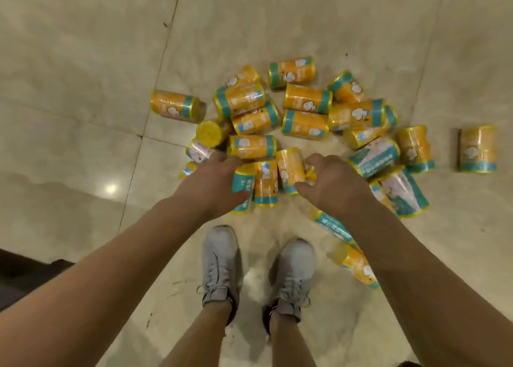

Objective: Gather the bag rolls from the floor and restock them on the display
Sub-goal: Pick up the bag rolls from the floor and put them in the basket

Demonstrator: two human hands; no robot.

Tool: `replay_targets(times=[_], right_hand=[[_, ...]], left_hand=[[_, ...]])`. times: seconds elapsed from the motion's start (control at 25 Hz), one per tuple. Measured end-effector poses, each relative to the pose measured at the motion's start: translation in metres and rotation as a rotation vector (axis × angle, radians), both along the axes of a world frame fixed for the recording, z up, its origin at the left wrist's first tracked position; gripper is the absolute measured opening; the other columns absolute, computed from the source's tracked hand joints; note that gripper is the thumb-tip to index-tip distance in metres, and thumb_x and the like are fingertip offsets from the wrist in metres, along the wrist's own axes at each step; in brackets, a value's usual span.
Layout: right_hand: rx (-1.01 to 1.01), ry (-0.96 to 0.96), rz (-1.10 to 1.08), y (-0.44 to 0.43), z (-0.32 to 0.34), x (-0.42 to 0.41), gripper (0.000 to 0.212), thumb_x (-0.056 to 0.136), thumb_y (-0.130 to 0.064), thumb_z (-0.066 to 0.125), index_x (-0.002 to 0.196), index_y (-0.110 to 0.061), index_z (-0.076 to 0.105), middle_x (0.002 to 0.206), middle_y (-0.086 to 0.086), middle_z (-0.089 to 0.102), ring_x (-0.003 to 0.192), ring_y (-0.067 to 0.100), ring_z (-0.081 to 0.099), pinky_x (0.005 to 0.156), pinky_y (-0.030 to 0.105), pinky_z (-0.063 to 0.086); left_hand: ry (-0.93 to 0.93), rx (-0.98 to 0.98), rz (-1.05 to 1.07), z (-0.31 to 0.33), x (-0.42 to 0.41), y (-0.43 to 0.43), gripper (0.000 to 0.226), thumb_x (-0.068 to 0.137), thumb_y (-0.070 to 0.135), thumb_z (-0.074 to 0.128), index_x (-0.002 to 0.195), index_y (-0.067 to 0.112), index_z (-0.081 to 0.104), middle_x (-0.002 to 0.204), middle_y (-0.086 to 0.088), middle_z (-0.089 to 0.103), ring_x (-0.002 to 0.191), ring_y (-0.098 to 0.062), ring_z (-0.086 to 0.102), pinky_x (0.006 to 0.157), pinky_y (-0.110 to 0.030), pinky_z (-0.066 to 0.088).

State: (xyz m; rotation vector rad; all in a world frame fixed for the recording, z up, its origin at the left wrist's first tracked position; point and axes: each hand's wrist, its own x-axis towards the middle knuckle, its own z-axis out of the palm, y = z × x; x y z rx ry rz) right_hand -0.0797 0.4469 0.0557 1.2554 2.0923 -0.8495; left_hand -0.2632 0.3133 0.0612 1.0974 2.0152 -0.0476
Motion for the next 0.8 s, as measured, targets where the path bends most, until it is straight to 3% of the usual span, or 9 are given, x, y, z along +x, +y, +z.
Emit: replay_targets(times=[0.2,0.36,0.6,0.72,0.8], right_hand=[[0.063,0.048,-0.161,-0.001,-0.120,-0.028,0.062,0.096,-0.050,0.058,0.141,-0.012,0.040,0.134,0.014,0.043,0.122,0.037,0.052,0.092,0.043,0.046],[0.102,0.022,-0.205,0.013,-0.175,-0.051,0.079,0.092,-0.067,0.052,0.148,-0.014,0.034,0.139,0.014,0.046,0.127,0.037,0.051,0.094,0.044,0.046],[0.028,-0.005,-0.260,0.028,-0.182,-0.046,0.084,0.084,-0.067,0.065,0.143,-0.014,0.039,0.137,0.012,0.053,0.128,0.033,0.051,0.095,0.043,0.046],[0.041,0.050,-0.261,0.031,-0.156,-0.034,0.092,0.077,-0.065,0.073,0.145,-0.013,0.041,0.141,0.010,0.047,0.130,0.031,0.050,0.099,0.043,0.045],[0.065,0.086,-0.161,0.030,-0.137,-0.023,0.092,0.076,-0.061,0.076,0.147,-0.015,0.041,0.144,0.008,0.041,0.128,0.030,0.051,0.098,0.042,0.045]], left_hand=[[0.039,-0.005,0.086,-0.097,0.005,-0.001,0.079,0.081,0.048,0.076,0.145,0.023,0.037,0.133,-0.012,0.044,0.124,-0.036,0.048,0.098,-0.051,0.047],[0.186,-0.005,0.151,-0.135,0.014,0.003,0.078,0.083,0.056,0.072,0.141,0.021,0.034,0.136,-0.007,0.041,0.127,-0.031,0.045,0.088,-0.048,0.049],[0.300,-0.024,0.139,-0.159,0.026,0.012,0.071,0.083,0.052,0.072,0.133,0.017,0.035,0.133,-0.009,0.041,0.124,-0.033,0.040,0.094,-0.042,0.045],[0.262,-0.018,0.157,-0.161,0.023,0.013,0.066,0.083,0.039,0.075,0.130,0.015,0.037,0.133,-0.007,0.040,0.124,-0.033,0.037,0.092,-0.042,0.045],[0.201,-0.098,0.186,-0.160,0.021,0.014,0.075,0.076,0.033,0.082,0.132,0.012,0.037,0.136,-0.011,0.035,0.126,-0.036,0.035,0.096,-0.042,0.044]])
